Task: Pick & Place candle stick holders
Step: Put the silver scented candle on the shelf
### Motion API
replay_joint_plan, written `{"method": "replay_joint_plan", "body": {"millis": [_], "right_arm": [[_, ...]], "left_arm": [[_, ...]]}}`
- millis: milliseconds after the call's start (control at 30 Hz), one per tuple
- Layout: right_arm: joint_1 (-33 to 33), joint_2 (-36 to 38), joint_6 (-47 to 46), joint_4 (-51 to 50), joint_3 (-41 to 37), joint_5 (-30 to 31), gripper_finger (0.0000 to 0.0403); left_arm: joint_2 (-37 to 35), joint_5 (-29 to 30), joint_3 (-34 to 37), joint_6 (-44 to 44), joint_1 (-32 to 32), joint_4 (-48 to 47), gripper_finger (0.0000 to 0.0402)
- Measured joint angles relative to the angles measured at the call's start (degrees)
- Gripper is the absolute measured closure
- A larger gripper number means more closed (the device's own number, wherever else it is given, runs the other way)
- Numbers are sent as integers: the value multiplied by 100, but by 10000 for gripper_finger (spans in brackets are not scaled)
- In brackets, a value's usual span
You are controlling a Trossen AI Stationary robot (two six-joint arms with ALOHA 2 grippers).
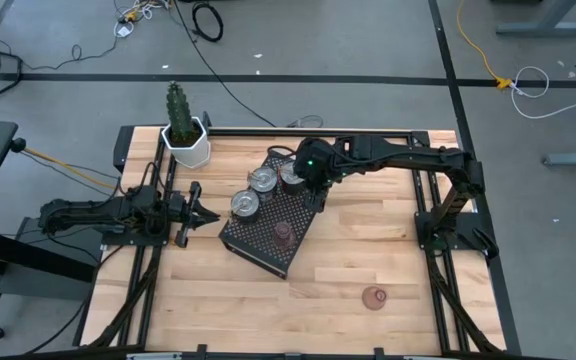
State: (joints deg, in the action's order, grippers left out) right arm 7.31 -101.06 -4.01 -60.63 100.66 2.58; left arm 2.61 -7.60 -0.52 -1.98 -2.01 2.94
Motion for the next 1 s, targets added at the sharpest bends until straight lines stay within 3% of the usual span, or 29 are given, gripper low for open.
{"method": "replay_joint_plan", "body": {"millis": [300,1000], "right_arm": [[0,0,-146,-181,0,-523,401],[0,2,-294,275,-501,-351,401]], "left_arm": [[0,0,0,-2,1,-2,367],[-2,0,-2,0,1,0,367]]}}
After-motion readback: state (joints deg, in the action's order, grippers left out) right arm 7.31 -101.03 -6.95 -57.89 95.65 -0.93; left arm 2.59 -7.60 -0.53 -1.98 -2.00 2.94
